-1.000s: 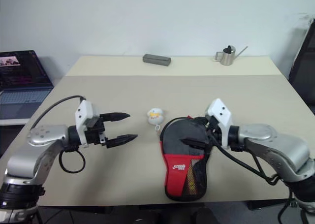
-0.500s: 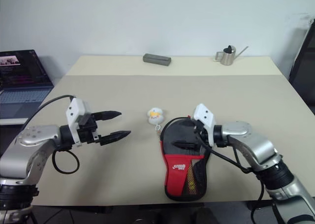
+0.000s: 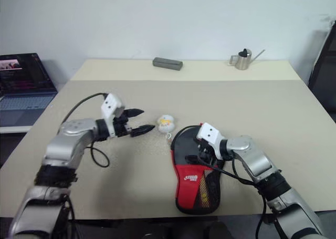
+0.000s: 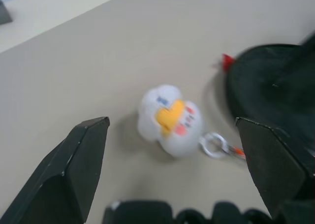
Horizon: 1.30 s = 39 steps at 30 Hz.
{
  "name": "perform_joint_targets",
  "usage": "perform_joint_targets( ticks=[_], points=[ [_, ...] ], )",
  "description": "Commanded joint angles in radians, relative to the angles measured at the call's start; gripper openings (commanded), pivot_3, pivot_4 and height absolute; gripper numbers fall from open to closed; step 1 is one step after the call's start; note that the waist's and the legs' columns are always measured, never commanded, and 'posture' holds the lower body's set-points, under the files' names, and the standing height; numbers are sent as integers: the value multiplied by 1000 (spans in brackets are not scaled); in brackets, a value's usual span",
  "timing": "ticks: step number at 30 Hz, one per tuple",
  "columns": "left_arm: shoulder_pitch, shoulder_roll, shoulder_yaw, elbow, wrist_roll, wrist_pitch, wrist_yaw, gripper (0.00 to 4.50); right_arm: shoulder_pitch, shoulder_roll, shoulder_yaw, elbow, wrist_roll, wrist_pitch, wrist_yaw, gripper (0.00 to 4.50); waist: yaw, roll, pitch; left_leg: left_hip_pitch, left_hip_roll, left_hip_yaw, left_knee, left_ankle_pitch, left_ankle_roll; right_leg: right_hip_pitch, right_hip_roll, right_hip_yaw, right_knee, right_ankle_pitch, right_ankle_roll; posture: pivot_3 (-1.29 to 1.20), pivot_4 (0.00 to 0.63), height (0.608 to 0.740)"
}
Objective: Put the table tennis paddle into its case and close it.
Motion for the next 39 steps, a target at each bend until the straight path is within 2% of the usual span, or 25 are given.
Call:
perform_joint_targets(
  ticks=[1, 11, 18, 21, 30, 32, 39],
  points=[
    [-76, -32, -20, 121, 51, -60, 7, 4500, 10, 5, -10, 0, -42, 21, -12, 4493, -2, 0, 0, 0, 0, 0, 0, 0, 0, 0, 0, 0, 0, 0, 0, 0, 150, 740],
    [-210, -143, -63, 452, 148, -179, -11, 4500, 47, 32, -34, -81, -54, 88, -34, 4493, -5, 0, 0, 0, 0, 0, 0, 0, 0, 0, 0, 0, 0, 0, 0, 0, 150, 740],
    [-223, -177, -62, 528, 178, -221, -33, 4500, 59, 38, -32, -109, -60, 109, -40, 4493, -8, 0, 0, 0, 0, 0, 0, 0, 0, 0, 0, 0, 0, 0, 0, 0, 150, 740],
    [-219, -178, -52, 534, 182, -226, -34, 3838, 58, 45, -36, -109, -72, 105, -59, 4500, -9, 0, 0, 0, 0, 0, 0, 0, 0, 0, 0, 0, 0, 0, 0, 0, 150, 740],
    [-177, -160, -38, 484, 176, -218, -45, 712, 56, 94, -63, -101, -74, 192, -99, 4500, -10, 0, 0, 0, 0, 0, 0, 0, 0, 0, 0, 0, 1, 0, 0, 0, 150, 740],
    [-164, -155, -37, 464, 175, -212, -51, 224, 59, 86, -46, -86, -91, 210, -97, 4500, -10, 0, 0, 0, 0, 0, 0, 0, 0, 0, 0, 0, 1, 0, 0, 0, 150, 740],
    [-169, -154, -35, 403, 165, -184, -84, 144, 70, 84, -37, -43, -108, 237, -105, 4500, -10, -1, -1, 1, -1, 0, 0, 0, 0, 0, 0, 0, 1, 0, 0, 0, 150, 740]
  ],
)
